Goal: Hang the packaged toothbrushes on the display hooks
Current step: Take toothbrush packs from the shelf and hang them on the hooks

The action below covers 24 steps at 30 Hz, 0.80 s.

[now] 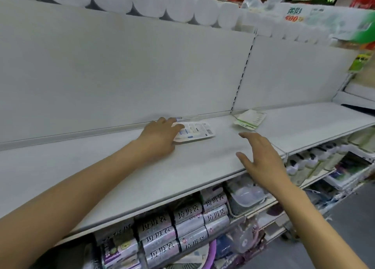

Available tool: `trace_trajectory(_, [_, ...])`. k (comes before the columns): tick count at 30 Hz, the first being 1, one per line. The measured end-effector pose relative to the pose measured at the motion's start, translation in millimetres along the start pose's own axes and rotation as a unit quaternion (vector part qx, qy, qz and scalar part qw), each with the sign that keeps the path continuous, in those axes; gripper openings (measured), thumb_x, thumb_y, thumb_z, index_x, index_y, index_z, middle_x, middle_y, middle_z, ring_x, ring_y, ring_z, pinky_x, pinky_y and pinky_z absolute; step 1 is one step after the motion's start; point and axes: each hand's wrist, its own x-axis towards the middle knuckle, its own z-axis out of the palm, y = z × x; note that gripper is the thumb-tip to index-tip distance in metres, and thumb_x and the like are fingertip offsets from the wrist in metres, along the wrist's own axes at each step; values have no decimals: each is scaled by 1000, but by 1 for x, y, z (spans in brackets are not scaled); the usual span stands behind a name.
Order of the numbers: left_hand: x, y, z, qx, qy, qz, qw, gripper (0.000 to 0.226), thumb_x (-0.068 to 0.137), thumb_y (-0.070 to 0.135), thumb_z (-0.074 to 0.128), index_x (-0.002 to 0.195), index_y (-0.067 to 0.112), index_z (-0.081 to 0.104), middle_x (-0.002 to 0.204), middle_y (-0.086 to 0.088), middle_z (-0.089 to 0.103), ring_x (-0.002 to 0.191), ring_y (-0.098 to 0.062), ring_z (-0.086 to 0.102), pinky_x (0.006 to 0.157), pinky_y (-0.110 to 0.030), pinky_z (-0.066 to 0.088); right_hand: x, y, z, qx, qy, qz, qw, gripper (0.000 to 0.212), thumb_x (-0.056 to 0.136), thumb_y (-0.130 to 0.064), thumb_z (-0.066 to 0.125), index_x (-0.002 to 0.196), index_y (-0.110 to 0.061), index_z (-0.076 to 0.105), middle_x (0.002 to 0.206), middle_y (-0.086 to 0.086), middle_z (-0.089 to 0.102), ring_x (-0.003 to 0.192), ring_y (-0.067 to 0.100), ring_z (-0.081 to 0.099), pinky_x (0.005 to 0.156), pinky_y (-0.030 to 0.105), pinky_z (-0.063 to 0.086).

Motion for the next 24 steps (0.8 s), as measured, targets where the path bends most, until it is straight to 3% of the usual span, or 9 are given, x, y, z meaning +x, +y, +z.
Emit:
trace_trajectory(3, [16,-6,6,-43,-16,4,999,68,92,29,49,153,40,22,160,5,27,123,-28,46,90,-37,43,36,26,1,-29,-7,21,999,53,95,-24,65,143,-12,45,141,9,53,129,30,46,99,41,42])
trace_trajectory(9, [18,-12,9,-80,-7,24,996,50,95,38,46,145,42,41,146,11,45,114,-22,50,92,-34,46,91,73,15,-40,-35,83,995,58,91,-15,63,145,-12,43,145,13,49,131,35,42,98,43,42])
trace_trajectory(14, [11,-5,-5,-101,20,-17,995,28,93,44,45,116,37,60,99,4,69,84,-24,60,78,-35,52,119,94,31,-59,-88,115,988,61,89,-13,58,148,-14,41,146,12,50,134,33,42,96,43,45])
trace_trajectory(18, [0,1,-19,-102,60,-27,993,33,92,53,55,119,35,63,87,3,72,75,-23,63,73,-28,49,125,104,36,-93,-66,77,990,45,87,-8,54,131,-14,60,131,9,62,118,36,51,79,41,50])
trace_trajectory(20, [-8,8,-21,-74,130,-10,989,33,92,51,55,119,33,60,61,6,59,56,-24,54,57,-28,45,127,109,35,-107,-54,65,991,43,89,-4,52,129,-15,63,127,8,64,115,35,51,75,41,50])
trace_trajectory(21, [-12,13,-23,-52,158,-5,986,32,90,46,58,119,32,58,49,9,41,46,-24,45,49,-26,40,127,111,33,-109,-54,59,991,43,90,-3,51,129,-15,63,125,7,64,114,34,51,75,40,50])
trace_trajectory(22, [-17,18,-25,-40,180,-4,983,33,88,38,63,120,30,58,45,11,24,41,-23,37,44,-24,36,127,113,32,-110,-54,51,991,42,91,-4,51,129,-16,64,124,6,65,114,33,51,74,40,50])
trace_trajectory(24, [-25,28,-28,-52,195,-11,979,43,80,18,69,122,26,59,49,19,15,41,-23,40,42,-25,40,125,116,29,-113,-49,33,992,40,93,-7,52,129,-20,65,123,3,67,112,31,51,71,38,49])
